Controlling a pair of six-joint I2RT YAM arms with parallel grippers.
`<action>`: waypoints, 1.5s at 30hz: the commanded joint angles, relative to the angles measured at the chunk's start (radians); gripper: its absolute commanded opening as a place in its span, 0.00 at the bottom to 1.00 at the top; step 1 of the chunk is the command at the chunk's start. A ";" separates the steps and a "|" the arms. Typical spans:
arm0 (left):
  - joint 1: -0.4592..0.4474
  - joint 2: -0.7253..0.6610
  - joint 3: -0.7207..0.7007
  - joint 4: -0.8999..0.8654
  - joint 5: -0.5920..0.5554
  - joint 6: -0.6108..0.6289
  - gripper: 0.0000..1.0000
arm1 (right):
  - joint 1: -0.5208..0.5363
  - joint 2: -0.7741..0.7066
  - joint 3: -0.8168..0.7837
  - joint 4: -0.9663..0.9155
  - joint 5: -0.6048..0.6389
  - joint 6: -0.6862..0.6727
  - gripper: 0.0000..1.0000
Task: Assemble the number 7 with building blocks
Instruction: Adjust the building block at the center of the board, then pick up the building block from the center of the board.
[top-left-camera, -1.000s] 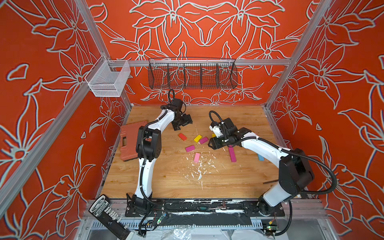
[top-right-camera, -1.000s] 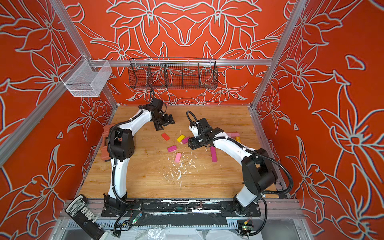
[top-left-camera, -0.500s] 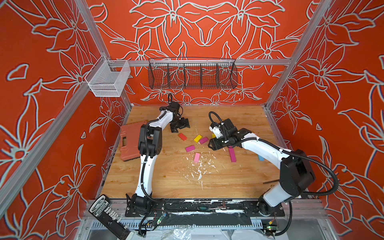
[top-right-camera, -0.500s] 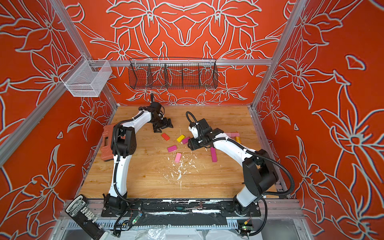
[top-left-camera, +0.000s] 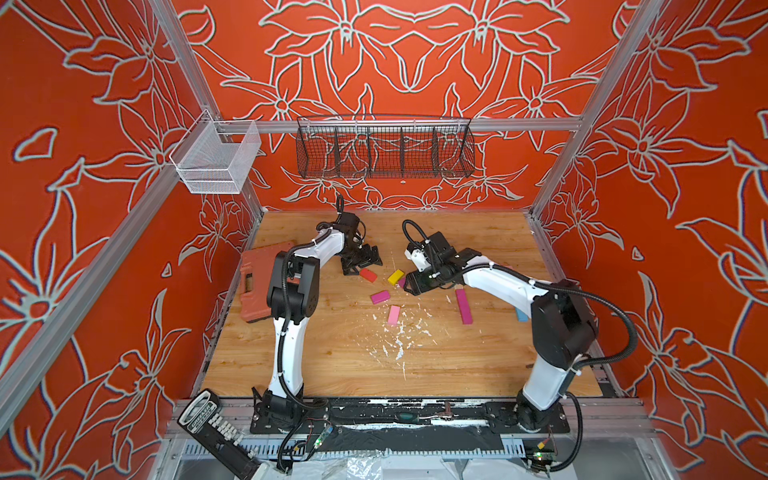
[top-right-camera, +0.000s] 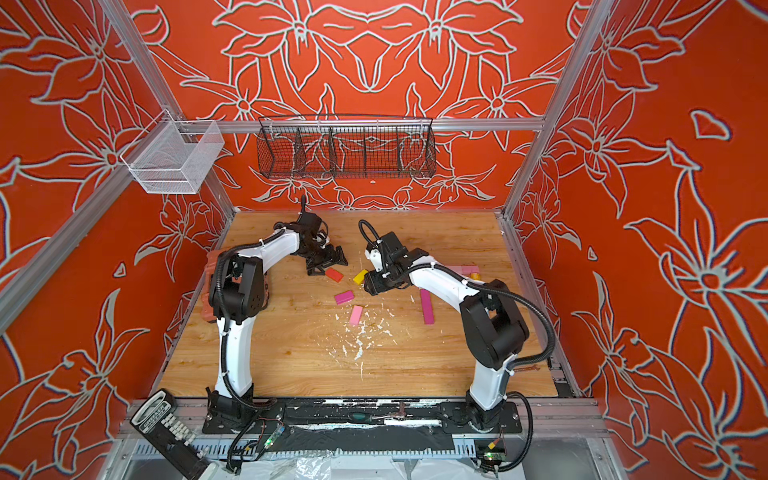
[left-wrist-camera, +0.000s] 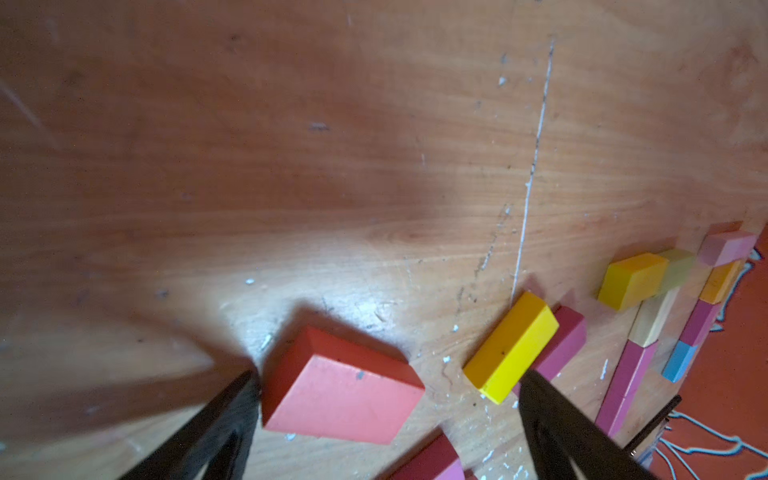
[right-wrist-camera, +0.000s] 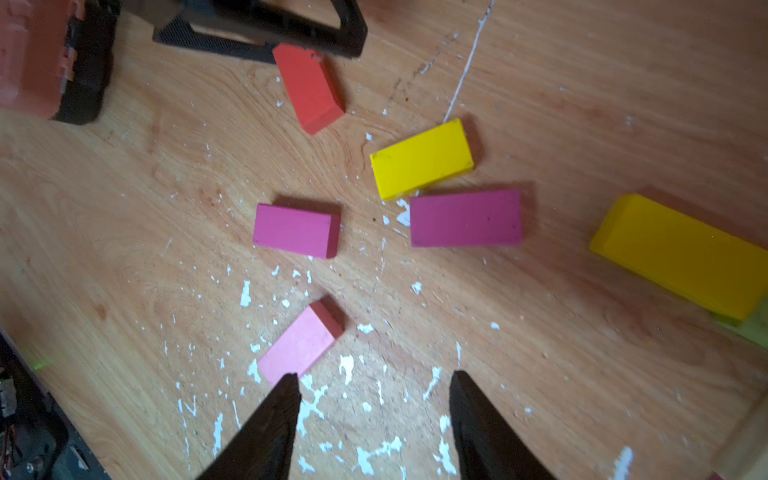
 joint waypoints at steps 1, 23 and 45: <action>-0.014 0.003 -0.061 -0.022 0.039 0.000 0.96 | 0.006 0.086 0.090 -0.045 -0.016 0.049 0.60; 0.073 -0.404 -0.403 0.091 -0.053 -0.097 0.96 | 0.009 0.390 0.419 -0.152 0.010 0.126 0.60; 0.083 -0.555 -0.503 0.076 -0.059 -0.074 0.97 | 0.017 0.550 0.692 -0.336 0.113 -0.353 0.71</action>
